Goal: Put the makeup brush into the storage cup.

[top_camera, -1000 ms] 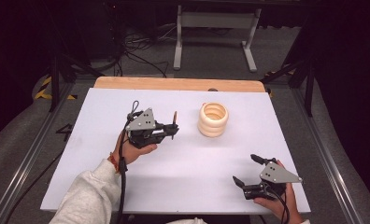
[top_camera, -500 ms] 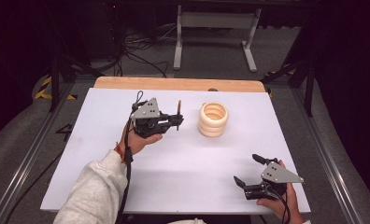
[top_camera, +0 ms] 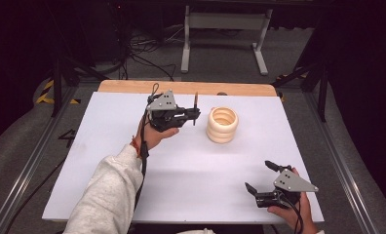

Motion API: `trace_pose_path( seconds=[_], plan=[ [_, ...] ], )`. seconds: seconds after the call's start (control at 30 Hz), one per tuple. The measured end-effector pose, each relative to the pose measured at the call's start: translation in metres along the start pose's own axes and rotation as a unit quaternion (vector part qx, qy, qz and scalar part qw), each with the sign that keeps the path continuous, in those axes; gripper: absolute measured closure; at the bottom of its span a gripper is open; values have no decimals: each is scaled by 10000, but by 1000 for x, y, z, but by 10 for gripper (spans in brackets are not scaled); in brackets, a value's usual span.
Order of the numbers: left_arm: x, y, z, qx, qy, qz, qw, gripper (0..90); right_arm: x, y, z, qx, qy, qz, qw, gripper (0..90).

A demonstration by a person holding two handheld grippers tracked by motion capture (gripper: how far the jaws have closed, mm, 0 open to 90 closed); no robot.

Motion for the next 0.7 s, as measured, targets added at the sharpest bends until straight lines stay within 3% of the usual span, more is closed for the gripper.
trace_pose_path(
  seconds=[0.7],
  plan=[
    [-47, -5, 12, 76, 86, -172, 9998, 837, 1, 1, 0, -25, 63, 10, 10000, 39]
  ],
)
Point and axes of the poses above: each handheld gripper's, and its own axes: x roughly backward along the jaws, z roughly out of its top, y roughly to its right, the point moved 3 cm from there along -x, roughly forward along the jaws, and after that the axes turned 8 degrees about y, right-handed, at the moved point
